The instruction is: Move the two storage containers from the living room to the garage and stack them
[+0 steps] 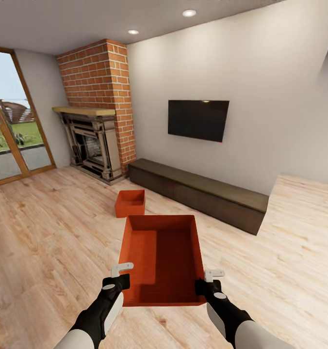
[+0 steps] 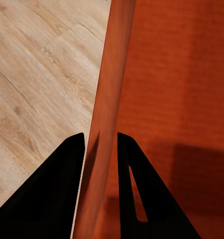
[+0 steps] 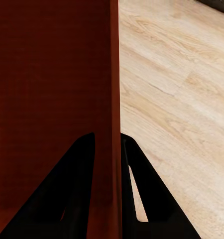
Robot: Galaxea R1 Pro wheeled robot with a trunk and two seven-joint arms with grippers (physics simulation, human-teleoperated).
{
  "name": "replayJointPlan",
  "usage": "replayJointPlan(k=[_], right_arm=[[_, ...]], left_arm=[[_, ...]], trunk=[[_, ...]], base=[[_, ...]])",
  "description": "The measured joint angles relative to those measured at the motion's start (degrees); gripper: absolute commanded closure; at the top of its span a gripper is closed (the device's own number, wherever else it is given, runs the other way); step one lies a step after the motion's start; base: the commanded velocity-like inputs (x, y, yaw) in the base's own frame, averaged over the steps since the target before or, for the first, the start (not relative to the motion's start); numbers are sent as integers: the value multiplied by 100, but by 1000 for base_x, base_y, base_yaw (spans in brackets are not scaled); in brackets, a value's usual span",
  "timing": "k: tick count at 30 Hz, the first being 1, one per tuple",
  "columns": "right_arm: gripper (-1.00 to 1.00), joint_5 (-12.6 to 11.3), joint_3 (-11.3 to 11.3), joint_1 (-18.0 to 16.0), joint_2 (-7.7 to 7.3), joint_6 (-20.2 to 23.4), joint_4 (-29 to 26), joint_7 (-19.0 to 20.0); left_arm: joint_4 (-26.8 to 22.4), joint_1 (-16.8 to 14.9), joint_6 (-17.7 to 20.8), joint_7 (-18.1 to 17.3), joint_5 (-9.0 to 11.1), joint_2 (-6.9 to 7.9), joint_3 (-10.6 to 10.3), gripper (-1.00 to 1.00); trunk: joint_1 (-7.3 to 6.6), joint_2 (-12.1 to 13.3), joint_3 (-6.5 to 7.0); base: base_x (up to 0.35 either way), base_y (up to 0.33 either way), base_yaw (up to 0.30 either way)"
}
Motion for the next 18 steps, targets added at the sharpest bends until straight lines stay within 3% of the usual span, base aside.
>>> replayJointPlan(k=[18], right_arm=[[100,-2,5,0,9,3,1,-15]], left_arm=[[-2,0,5,-12,1,8,8,100]], trunk=[[0,0,163]], base=[[0,0,0]])
